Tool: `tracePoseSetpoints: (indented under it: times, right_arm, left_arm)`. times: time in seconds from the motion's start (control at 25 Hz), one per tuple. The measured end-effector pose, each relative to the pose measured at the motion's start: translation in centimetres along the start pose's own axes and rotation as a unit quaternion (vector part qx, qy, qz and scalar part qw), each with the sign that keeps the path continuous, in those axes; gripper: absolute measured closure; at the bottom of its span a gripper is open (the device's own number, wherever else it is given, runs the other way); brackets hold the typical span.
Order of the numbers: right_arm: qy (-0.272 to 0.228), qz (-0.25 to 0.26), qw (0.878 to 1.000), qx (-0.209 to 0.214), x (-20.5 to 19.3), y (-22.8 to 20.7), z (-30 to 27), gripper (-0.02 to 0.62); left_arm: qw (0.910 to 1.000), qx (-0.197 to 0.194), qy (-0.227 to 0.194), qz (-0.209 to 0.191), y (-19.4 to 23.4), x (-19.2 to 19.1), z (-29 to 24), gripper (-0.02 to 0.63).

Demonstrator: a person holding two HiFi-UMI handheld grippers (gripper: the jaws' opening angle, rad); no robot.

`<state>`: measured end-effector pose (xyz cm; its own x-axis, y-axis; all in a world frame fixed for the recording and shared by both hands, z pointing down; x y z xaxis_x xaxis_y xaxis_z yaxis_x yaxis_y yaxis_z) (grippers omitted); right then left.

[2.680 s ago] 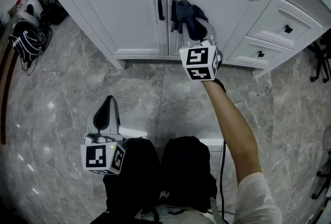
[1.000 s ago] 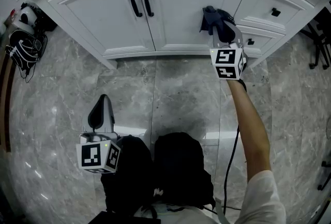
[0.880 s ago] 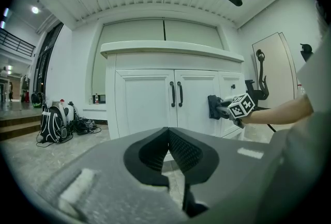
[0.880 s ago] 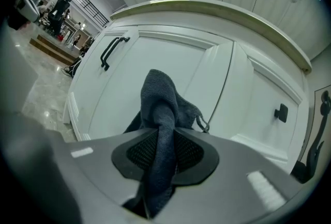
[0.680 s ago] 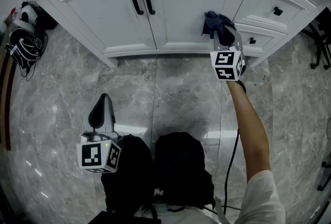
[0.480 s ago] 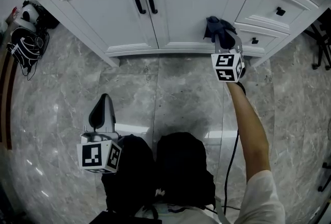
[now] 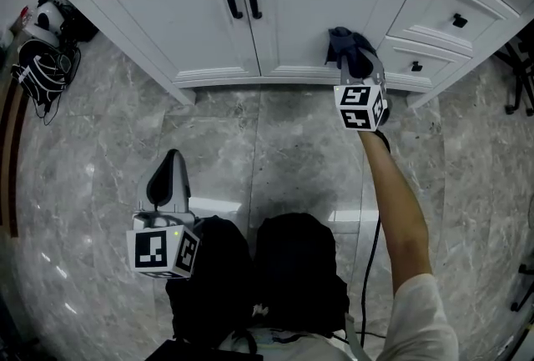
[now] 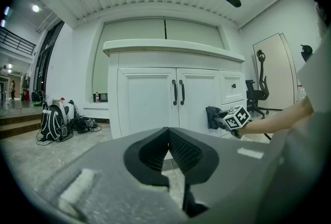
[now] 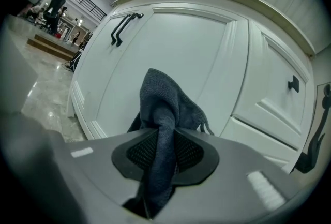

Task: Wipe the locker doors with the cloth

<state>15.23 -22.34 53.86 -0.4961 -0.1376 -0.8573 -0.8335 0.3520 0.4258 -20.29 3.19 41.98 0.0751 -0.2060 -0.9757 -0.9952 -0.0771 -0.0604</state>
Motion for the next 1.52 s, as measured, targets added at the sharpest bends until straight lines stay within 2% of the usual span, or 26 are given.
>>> tracePoseSetpoints:
  times: [0.12,0.6,1.0,1.28,1.52]
  right_arm:
    - [-0.002,-0.017,1.0,0.001,0.4,1.0,-0.4,0.514]
    - [-0.015,-0.02,0.999,0.048,3.2,7.8,-2.8,0.512]
    - [-0.026,-0.029,0.996,0.079,5.1,11.8,-4.1,0.512]
    - [-0.025,-0.03,0.995,0.095,4.4,13.3,-4.7,0.512]
    - [-0.003,-0.029,0.993,0.113,2.3,14.7,-5.6,0.512]
  left_arm:
    - [1.0,0.003,0.0,0.0,0.5,-0.1,0.2,0.604]
    - [0.9999,0.011,0.001,0.005,1.7,-0.4,0.6,0.604]
    - [0.9998,0.018,0.005,0.009,2.8,-1.2,0.8,0.604]
    - [0.9996,0.022,0.012,0.009,3.1,-1.6,0.7,0.604]
    - [0.9996,0.022,0.017,0.003,2.9,-1.6,0.3,0.604]
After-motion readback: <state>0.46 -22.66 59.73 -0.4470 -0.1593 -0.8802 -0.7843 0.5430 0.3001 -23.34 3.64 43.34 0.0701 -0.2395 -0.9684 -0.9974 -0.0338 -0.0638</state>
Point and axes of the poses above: the fingertips, and each gripper's own axes: z backward along the fingers, y to its left, x out of its top, the point moved 8 cm from there along z, backward along the fingers, and after that the axes turned 5 degrees about x, right-handed, at the moved point
